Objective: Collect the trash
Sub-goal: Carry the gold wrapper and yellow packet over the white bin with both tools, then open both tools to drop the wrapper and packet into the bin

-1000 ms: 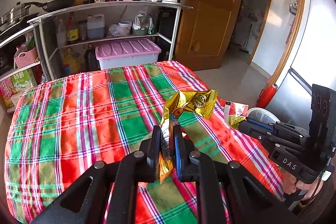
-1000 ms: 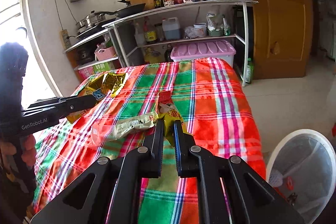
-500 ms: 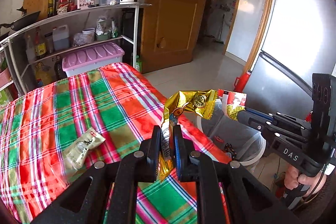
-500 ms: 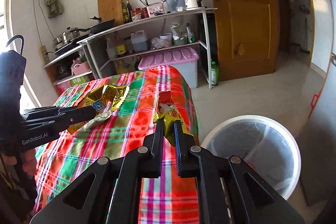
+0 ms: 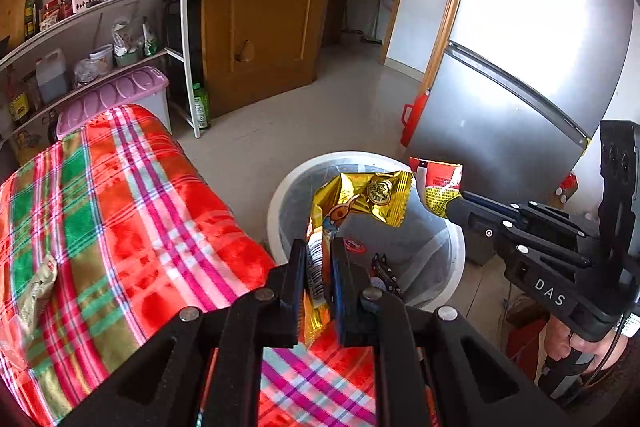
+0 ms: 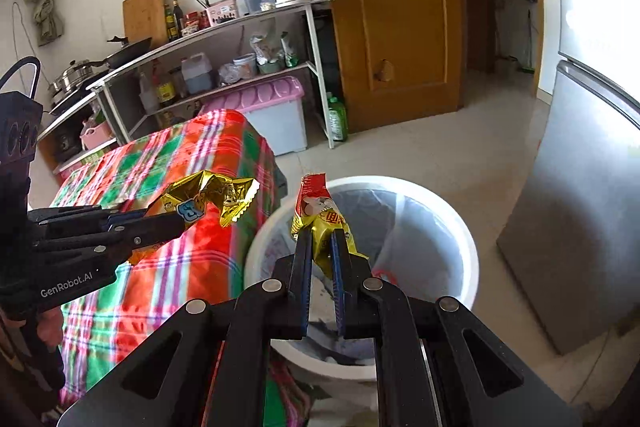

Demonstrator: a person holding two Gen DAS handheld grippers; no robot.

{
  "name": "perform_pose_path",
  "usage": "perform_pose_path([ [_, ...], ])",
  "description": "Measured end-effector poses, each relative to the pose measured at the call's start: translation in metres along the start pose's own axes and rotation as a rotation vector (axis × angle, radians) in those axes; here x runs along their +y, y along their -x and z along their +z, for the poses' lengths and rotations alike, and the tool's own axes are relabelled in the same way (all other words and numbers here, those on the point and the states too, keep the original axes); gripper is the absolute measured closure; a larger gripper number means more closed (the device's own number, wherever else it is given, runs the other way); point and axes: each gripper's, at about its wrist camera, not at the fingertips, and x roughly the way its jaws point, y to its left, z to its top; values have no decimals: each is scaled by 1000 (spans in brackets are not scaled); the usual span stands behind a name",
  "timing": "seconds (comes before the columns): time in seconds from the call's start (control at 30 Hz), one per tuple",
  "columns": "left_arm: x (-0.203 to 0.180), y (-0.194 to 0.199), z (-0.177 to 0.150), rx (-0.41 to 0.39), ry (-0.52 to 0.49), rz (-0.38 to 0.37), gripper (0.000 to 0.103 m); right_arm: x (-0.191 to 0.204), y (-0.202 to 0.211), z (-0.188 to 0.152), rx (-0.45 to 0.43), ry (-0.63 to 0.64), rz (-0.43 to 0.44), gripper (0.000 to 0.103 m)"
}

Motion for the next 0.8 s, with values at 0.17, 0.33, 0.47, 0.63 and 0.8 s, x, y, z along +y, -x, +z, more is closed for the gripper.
perform_pose_path([
  [0.17, -23, -31, 2, 60, -21, -35, 90, -31, -14, -12, 60, -47, -39, 93],
  [0.33, -37, -52, 4, 92, -37, -13, 90, -49, -29, -21, 111, -64, -68, 93],
  [0.47, -39, -64, 5, 112, -36, 3, 90, -58, -42, -25, 142, -77, -85, 93],
  [0.63, -37, -77, 6, 140, -22, 9, 88, -65, -52, -29, 171, -73, -109, 93],
  [0.8, -36, -79, 4, 146, -8, 19, 55, -70, -59, -32, 183, -85, -101, 92],
])
